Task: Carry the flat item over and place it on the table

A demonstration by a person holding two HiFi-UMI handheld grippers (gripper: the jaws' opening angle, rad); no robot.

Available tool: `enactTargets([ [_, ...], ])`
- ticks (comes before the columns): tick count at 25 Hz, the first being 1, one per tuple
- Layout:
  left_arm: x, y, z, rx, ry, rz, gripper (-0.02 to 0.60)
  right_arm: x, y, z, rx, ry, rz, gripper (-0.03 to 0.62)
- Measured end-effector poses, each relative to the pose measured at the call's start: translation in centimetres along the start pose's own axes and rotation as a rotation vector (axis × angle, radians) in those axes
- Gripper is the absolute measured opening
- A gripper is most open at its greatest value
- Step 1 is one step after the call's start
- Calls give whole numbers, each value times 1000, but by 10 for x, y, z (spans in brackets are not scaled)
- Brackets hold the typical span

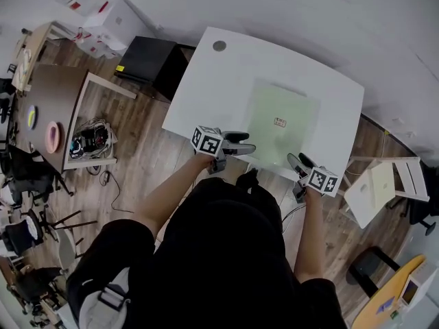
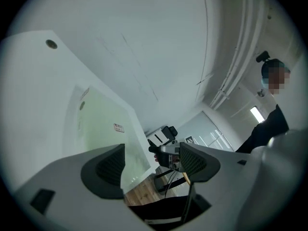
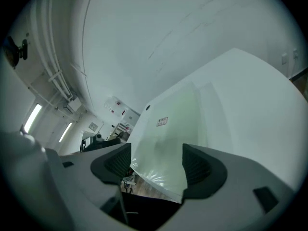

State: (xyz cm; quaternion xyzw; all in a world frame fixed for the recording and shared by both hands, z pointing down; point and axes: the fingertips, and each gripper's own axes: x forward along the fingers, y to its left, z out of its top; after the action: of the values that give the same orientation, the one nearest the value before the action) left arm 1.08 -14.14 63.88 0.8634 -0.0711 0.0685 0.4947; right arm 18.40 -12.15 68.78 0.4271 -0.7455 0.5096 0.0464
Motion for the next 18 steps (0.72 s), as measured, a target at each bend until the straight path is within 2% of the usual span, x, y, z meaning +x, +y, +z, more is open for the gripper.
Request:
enactTargets([
  [5,-26,-55,-3,82,-75,-28,347,-20,67,-2,-39,-128,50,319],
  [7,-37,-77,-10,109,-89,-33,346,-28,101,-4,-120,-172,42,319],
  [10,-52,-116,-20,149,-118,-86,345,-38,155,-10,-280,-243,-3,319],
  [12,-62,-135,-27,186,-140,-94,335,-48,191,-13,-291,-327,6,318],
  [15,-72,-157,-36,250,-186,-70,234,-71,227,-19,-254,-446,0,318],
  [18,-76,-175,-40,302,-250,-6,91,-95,247,-32,-256,-507,-37,318],
])
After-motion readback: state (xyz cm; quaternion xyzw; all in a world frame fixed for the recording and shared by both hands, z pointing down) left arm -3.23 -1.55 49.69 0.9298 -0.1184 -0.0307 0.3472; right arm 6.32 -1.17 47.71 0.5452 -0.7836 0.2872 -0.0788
